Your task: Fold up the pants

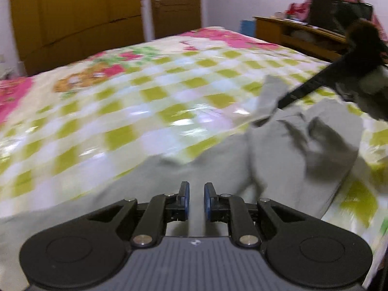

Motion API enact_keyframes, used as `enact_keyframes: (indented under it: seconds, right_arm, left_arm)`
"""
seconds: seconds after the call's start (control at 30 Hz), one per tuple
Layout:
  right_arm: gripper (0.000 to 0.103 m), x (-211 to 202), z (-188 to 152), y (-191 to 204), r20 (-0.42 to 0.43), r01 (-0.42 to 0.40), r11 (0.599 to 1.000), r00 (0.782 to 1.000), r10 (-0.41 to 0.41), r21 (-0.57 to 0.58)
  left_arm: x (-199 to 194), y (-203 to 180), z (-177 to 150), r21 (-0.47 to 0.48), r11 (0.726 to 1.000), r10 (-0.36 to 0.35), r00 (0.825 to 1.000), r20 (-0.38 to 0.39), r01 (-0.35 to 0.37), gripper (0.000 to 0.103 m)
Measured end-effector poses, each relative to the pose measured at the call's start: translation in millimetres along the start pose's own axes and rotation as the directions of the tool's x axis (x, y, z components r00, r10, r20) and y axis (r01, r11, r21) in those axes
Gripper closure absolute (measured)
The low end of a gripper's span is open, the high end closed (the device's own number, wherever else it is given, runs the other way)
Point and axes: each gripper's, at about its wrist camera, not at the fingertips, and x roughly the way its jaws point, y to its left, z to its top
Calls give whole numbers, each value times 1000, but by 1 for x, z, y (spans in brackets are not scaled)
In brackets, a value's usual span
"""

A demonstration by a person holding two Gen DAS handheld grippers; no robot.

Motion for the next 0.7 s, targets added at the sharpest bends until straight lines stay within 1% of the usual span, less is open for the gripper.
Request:
enact_keyframes:
  seconds: [0.07,0.1,0.13,0.23,0.33,0.43,0.5,0.53,0.57,0.6,0.7]
  right_arm:
    - [70,10,4,-38,1,47,994,999,-48,99]
    - [70,14,4,-53,-5,56,988,998,-56,146]
    - [70,19,4,-69,-8,52,976,999,-52,212]
    - [69,29,-1,-106,4,7,932,1000,-9,362]
    - [69,35,-5,-127,36,-20,895,999,5,446]
    - [70,43,-7,-141,54,-48,850,998,22,524]
    - [70,47,-8,-146,81,-64,828,996,23,556]
    - [75,48,-8,-148,97,-67,824,995,15,563]
    - [86,47,-7,-148,113,-69,824,994,6,563]
    - [91,45,-5,-149,126,-75,824,992,4,561]
    - [97,37,-3,-155,166,-105,815,986,11,570]
  left_arm:
    - [18,-14,9,12,999,-37,999,-15,38,74]
    - [25,-20,13,18,998,-57,998,-22,57,74]
    - [30,-26,14,29,997,-66,997,-27,67,74]
    - [39,-36,16,39,995,-93,994,-50,95,73]
    - [42,-41,14,57,994,-94,993,-71,98,73]
    - [42,-43,13,53,993,-99,991,-85,104,73]
    - [45,-47,14,63,993,-96,991,-94,102,73]
    - [46,-47,15,68,992,-96,991,-97,103,73]
    - [46,-49,15,72,992,-98,990,-98,106,73]
    - [45,-51,16,77,991,-101,990,-98,109,73]
    - [45,-55,18,91,990,-98,991,-97,107,72]
